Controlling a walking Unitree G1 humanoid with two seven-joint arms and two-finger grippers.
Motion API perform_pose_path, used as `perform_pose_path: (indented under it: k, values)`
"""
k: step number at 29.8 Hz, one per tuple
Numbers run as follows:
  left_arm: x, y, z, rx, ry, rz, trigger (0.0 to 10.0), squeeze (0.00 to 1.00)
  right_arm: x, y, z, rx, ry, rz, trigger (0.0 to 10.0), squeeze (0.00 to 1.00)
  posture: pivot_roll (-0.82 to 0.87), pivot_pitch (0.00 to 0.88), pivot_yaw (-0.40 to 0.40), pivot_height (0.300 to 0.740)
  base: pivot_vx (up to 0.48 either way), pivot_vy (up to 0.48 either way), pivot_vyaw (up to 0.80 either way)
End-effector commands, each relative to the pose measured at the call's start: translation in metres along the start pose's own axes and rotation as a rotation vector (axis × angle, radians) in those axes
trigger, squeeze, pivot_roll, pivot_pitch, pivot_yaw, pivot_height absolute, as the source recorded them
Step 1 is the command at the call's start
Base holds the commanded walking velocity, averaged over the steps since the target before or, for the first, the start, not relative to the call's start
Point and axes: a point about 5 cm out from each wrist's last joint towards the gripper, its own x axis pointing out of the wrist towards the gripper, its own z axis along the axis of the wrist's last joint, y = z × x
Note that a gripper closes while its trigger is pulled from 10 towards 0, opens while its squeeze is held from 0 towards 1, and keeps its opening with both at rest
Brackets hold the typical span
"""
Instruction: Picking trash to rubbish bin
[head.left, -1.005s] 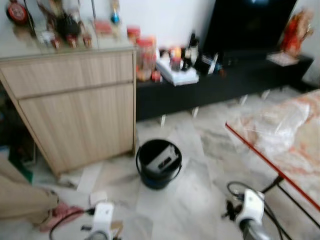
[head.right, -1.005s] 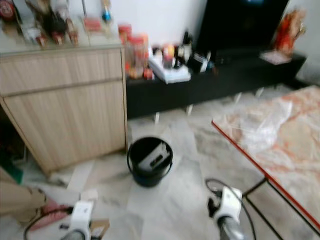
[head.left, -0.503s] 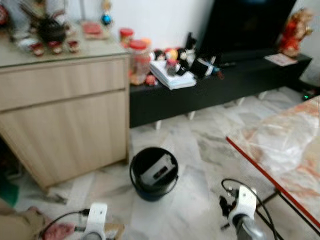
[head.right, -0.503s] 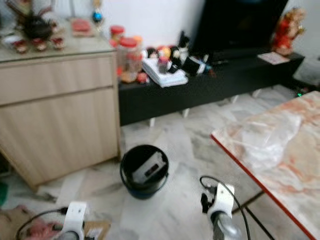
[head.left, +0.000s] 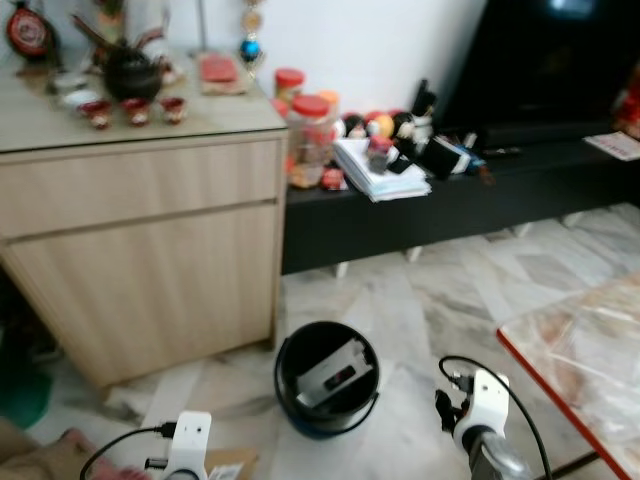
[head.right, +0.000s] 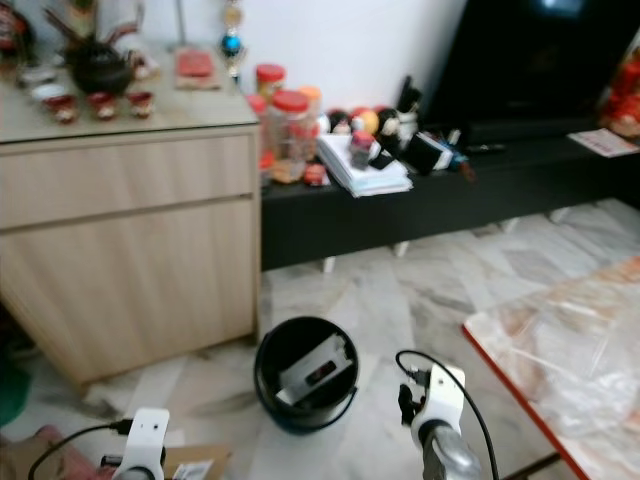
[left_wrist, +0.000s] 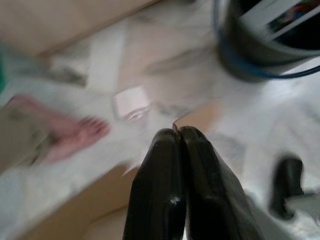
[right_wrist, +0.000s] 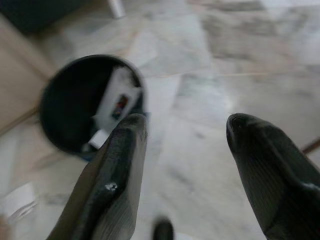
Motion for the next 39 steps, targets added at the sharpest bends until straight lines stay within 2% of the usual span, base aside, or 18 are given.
perform_pose_path:
  k: [1,20,27,31,35,37,39]
  values:
    - [0.001,-0.008,0.005,0.003,-0.015,-0.023,10.0,0.0,-0.001,-0.01,0.005,-0.001,-0.01,-0.027,10.0,0.0,0.2,0.0,-0.132,0.74,0.465,0.0,0.0]
    - [0.001,-0.009,0.006,0.006,-0.02,-0.031,10.0,0.0,0.0,-0.005,0.003,-0.025,-0.001,0.011,10.0,0.0,0.2,0.0,-0.133,0.74,0.456,0.0,0.0]
    - [0.001,-0.01,0.008,0.021,-0.034,-0.041,10.0,0.0,0.001,0.001,0.007,-0.068,-0.018,0.061,10.0,0.0,0.2,0.0,-0.133,0.74,0.436,0.0,0.0]
    - [0.003,-0.014,0.024,0.052,-0.096,-0.059,10.0,0.0,0.002,0.005,0.014,-0.099,-0.044,0.099,10.0,0.0,0.2,0.0,-0.133,0.74,0.077,0.0,0.0]
    - [0.006,-0.014,0.049,0.068,-0.188,-0.053,10.0,0.0,0.004,0.009,0.023,-0.12,-0.081,0.137,10.0,0.0,0.2,0.0,-0.136,0.74,0.0,0.0,0.0]
    - [0.007,-0.015,0.063,0.095,-0.245,-0.057,10.0,0.0,0.005,0.011,0.029,-0.13,-0.101,0.148,10.0,0.0,0.2,0.0,-0.136,0.74,0.0,0.0,0.0]
    - [0.007,-0.018,0.089,0.142,-0.343,-0.071,10.0,0.0,0.006,0.014,0.039,-0.136,-0.139,0.163,10.0,0.0,0.2,0.0,-0.136,0.74,0.0,0.0,0.0]
